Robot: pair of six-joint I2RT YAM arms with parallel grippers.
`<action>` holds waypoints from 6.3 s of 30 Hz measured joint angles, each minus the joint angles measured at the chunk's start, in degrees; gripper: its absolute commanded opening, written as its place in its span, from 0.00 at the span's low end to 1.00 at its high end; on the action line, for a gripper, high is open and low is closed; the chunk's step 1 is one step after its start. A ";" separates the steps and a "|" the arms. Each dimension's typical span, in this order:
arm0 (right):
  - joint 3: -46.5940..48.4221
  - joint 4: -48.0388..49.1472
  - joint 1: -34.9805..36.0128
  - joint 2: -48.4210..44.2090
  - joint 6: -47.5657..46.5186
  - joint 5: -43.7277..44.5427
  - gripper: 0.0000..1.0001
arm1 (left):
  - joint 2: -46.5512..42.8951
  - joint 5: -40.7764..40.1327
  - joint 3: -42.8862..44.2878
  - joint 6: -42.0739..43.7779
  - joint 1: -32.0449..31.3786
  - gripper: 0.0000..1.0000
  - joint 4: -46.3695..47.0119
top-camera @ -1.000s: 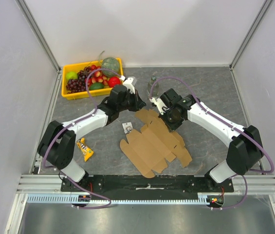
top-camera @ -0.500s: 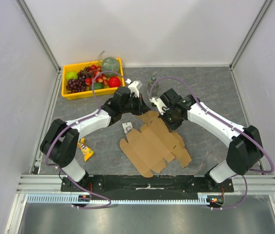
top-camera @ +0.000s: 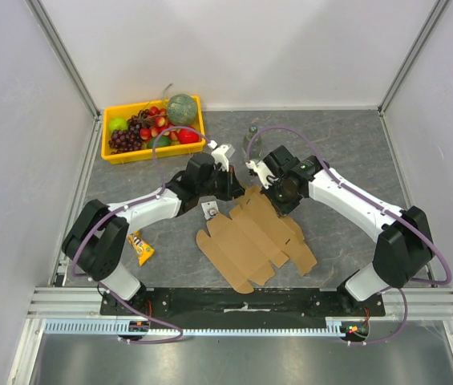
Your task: Fold the paper box
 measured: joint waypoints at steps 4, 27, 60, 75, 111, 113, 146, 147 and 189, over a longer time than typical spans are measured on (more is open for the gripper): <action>0.00 0.07 0.22 0.00 0.00 0.02 0.00 | -1.33 0.02 -1.77 -0.11 -0.57 0.02 0.83; 0.87 -0.04 2.60 2.36 0.33 4.09 0.00 | -2.36 -0.37 -4.02 -2.54 -3.54 0.02 3.65; -0.42 6.99 12.35 -4.13 -17.77 23.65 0.00 | -0.48 5.99 -3.67 -4.48 22.71 0.61 4.66; -1.92 9.77 13.11 -4.70 -21.31 25.07 0.00 | 2.12 15.23 -13.05 -2.67 15.17 0.48 20.98; -12.79 21.84 16.57 -3.30 -22.56 31.63 0.00 | -0.70 21.35 -25.77 -1.25 15.26 0.47 40.50; -12.81 22.12 16.57 -3.21 -22.51 31.63 0.00 | -0.70 21.38 -25.77 -1.25 15.26 0.47 40.52; -12.87 25.73 16.57 -0.48 -24.04 40.61 0.00 | 3.78 28.09 -25.97 -1.18 15.15 0.57 49.88; -12.87 25.73 16.57 -0.48 -24.09 40.59 0.00 | 4.11 28.33 -25.97 -1.16 14.99 0.57 50.27; -12.90 25.73 16.61 -0.55 -23.89 36.65 0.02 | 3.08 10.99 -25.00 9.73 4.33 0.61 39.36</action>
